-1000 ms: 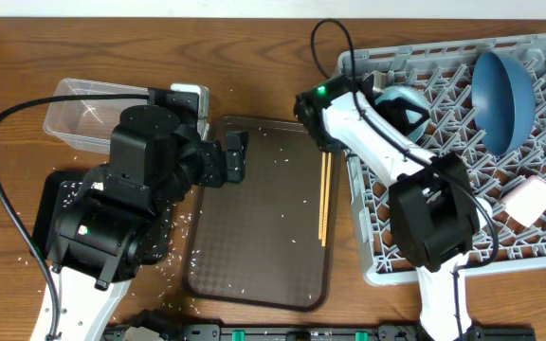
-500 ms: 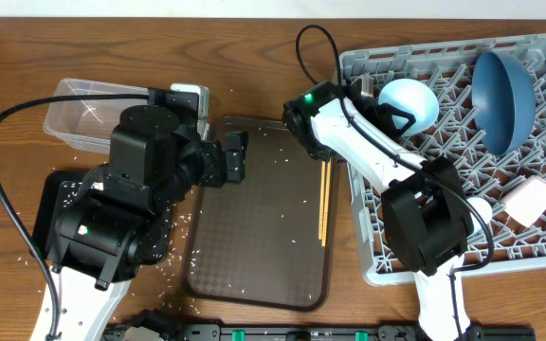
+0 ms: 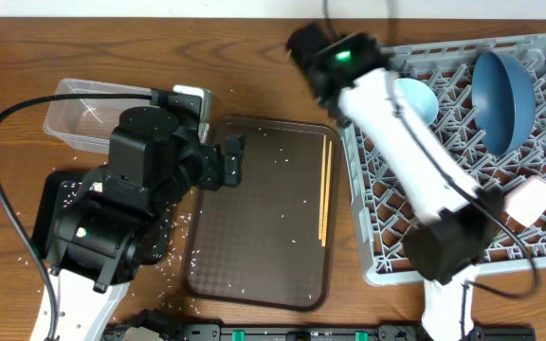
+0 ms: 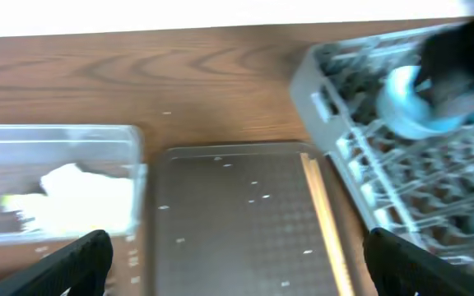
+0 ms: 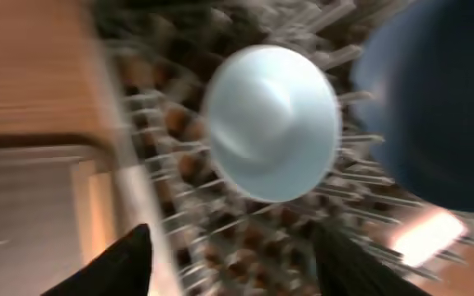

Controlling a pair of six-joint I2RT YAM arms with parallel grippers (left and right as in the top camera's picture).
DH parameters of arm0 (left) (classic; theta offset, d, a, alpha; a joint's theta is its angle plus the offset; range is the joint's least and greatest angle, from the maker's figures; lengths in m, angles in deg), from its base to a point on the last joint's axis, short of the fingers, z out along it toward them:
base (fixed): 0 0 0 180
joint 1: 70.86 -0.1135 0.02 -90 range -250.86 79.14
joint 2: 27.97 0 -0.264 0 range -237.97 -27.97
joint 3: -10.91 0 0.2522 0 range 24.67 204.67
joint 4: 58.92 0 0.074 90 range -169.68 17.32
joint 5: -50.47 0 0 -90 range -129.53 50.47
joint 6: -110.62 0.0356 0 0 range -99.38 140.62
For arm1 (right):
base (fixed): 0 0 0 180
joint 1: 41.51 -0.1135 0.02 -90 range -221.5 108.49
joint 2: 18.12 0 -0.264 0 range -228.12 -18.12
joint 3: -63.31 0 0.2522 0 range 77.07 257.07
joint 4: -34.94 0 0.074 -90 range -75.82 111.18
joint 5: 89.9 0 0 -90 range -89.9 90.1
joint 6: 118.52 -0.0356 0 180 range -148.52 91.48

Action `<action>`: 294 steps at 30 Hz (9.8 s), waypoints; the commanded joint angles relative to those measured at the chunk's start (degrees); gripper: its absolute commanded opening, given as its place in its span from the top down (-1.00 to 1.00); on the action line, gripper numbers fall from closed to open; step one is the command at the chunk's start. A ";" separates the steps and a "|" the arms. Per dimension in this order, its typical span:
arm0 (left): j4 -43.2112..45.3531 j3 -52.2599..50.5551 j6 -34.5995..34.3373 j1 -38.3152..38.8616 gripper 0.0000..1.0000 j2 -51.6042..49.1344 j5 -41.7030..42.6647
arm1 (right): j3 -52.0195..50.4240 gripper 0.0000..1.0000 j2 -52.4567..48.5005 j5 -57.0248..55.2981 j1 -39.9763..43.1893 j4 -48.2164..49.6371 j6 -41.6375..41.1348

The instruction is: Sort waste into correct bins and load items into the dishwasher rack

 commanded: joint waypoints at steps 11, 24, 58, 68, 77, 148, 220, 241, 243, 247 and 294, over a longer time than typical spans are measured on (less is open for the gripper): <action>-5.33 0.42 -0.37 -18.08 -0.96 10.82 -5.18 | -1.18 -0.16 6.01 32.72 21.03 -1.27 6.43; -8.90 0.13 -0.48 -19.89 -0.96 9.05 -5.18 | -22.25 0.12 6.01 37.92 29.62 8.07 -0.04; -8.90 0.11 -0.48 -19.89 -0.96 8.26 -5.18 | -34.05 0.97 6.49 22.88 26.40 24.22 -11.41; -8.90 0.11 -0.48 -19.89 -0.96 8.26 -5.18 | -24.20 0.97 13.38 3.02 21.24 16.94 -1.51; -8.90 0.11 -0.48 -19.89 -0.96 8.26 -5.18 | -21.70 0.97 14.95 -26.97 4.44 7.63 -1.49; -8.90 0.11 -0.48 -19.89 -0.96 8.26 -5.18 | -53.16 0.50 18.27 37.88 30.56 32.06 -6.49; -8.90 0.11 -0.48 -19.85 -0.96 8.26 -5.18 | -37.62 0.98 -1.53 -49.05 0.61 25.33 13.97; -8.90 0.11 -0.48 -19.85 -0.96 8.26 -5.18 | -37.59 -0.07 -1.46 -35.30 -5.31 16.61 19.06; -8.90 0.11 -0.48 -19.85 -0.96 8.26 -5.18 | -37.57 -0.10 -1.36 -33.90 -6.03 16.68 20.41; -8.90 0.11 -0.48 -19.85 -0.96 8.26 -5.18 | -36.87 -0.15 -0.90 -33.51 -7.56 16.70 20.37; -8.90 0.11 -0.48 -19.85 -0.96 8.26 -5.18 | -50.01 0.48 2.27 36.06 -1.20 38.07 -8.57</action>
